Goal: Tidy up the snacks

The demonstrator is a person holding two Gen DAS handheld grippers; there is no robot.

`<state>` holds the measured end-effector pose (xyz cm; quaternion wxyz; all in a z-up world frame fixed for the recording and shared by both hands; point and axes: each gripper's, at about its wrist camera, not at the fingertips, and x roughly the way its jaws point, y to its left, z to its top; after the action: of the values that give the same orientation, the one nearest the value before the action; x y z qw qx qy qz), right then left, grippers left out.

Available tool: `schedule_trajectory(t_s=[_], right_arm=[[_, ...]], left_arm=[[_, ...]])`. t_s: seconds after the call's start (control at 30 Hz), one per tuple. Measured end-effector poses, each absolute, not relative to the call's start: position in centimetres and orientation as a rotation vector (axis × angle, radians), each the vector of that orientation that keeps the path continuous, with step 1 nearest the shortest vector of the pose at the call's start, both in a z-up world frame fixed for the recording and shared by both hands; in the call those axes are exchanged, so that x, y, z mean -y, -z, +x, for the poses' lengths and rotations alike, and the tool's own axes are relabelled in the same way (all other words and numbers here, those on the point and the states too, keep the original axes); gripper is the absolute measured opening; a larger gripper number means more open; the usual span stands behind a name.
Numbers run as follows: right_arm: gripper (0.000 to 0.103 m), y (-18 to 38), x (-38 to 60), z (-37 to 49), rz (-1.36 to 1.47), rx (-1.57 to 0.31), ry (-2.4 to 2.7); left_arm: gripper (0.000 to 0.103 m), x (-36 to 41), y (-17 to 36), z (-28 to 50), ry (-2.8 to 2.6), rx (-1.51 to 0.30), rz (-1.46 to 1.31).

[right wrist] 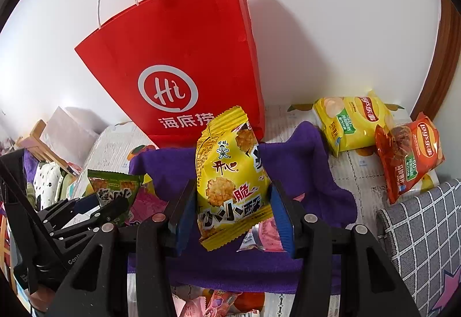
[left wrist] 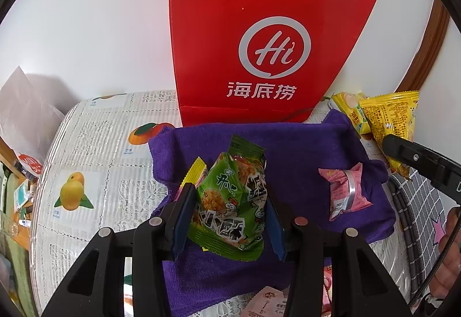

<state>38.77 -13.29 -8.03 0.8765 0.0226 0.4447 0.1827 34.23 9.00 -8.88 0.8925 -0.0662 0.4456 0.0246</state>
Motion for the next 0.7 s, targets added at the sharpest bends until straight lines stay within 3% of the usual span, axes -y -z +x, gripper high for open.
schedule_trajectory(t_s=[0.7], right_arm=[[0.048,10.3,10.6,38.7,0.004,-1.047,-0.473]], left_arm=[[0.044,-9.0,8.8,34.2,-0.048,-0.922,-0.14]])
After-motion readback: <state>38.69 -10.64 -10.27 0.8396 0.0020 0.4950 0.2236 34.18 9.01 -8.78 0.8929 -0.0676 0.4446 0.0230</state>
